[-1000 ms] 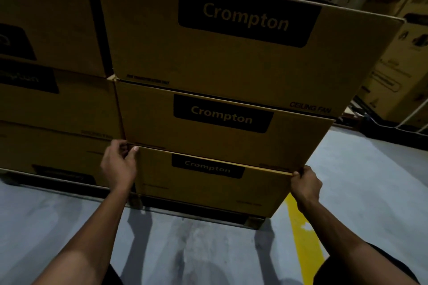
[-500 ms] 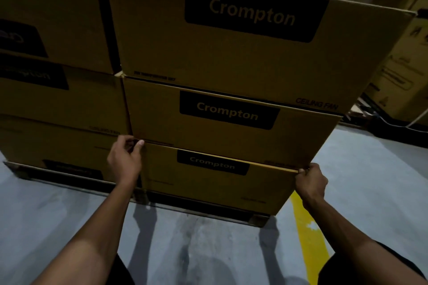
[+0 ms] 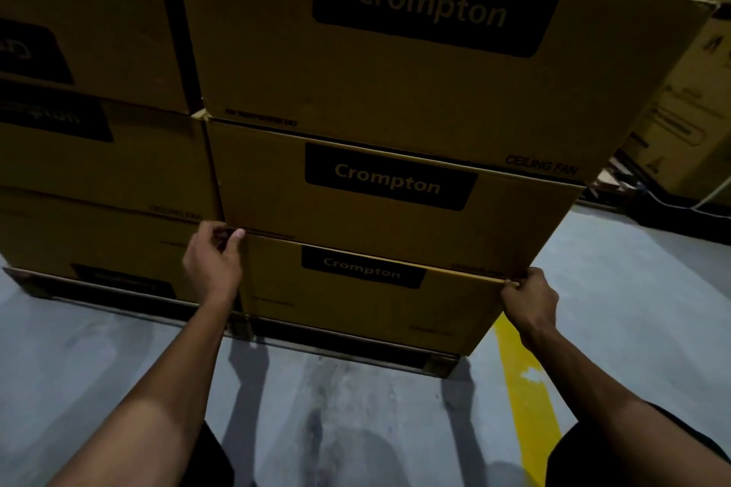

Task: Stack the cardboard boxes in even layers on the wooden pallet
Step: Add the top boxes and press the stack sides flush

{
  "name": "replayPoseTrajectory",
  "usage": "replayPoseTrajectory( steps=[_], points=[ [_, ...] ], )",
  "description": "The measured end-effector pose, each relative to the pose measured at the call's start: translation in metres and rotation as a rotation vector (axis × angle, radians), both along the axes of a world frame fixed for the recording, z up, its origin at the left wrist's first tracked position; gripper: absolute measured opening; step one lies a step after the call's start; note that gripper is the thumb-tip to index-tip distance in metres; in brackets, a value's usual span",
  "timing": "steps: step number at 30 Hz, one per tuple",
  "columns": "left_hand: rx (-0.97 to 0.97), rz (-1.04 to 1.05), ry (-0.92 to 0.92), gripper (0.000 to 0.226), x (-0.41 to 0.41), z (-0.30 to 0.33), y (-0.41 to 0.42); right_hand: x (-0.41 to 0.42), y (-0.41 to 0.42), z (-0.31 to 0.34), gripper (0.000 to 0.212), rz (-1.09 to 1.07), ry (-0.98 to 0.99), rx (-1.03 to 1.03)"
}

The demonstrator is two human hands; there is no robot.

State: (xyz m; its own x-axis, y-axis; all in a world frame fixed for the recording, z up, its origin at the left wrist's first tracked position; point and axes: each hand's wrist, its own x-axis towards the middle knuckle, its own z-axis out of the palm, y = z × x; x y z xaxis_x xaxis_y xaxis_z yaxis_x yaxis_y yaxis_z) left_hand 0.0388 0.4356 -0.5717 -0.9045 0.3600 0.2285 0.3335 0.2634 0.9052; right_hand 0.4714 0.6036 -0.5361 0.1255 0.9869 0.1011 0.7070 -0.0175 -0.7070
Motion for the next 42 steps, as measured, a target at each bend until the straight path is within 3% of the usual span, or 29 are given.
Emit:
replayPoseTrajectory(
  steps=[26,29,33,36,39,42],
  points=[
    [-0.031,-0.012,0.066,0.022,-0.007,-0.007,-0.002,-0.004,-0.004,0.0,0.019,-0.024,-0.045,-0.016],
    [-0.025,-0.036,0.029,0.025,-0.005,-0.008,-0.005,-0.011,-0.007,0.003,0.024,-0.066,-0.023,-0.071],
    [-0.033,-0.091,-0.01,0.037,0.0,-0.007,-0.017,-0.033,-0.014,0.011,0.056,-0.174,0.086,-0.239],
    [-0.039,-0.117,-0.006,0.039,-0.002,-0.008,-0.032,-0.06,-0.025,0.009,0.063,-0.085,0.21,-0.418],
    [-0.034,-0.151,0.01,0.035,-0.008,-0.008,-0.052,-0.107,-0.049,0.008,0.05,0.101,0.199,-0.553],
    [-0.047,-0.191,0.086,0.033,-0.018,0.0,-0.073,-0.167,-0.072,0.028,0.029,0.383,0.069,-0.614]
  ],
)
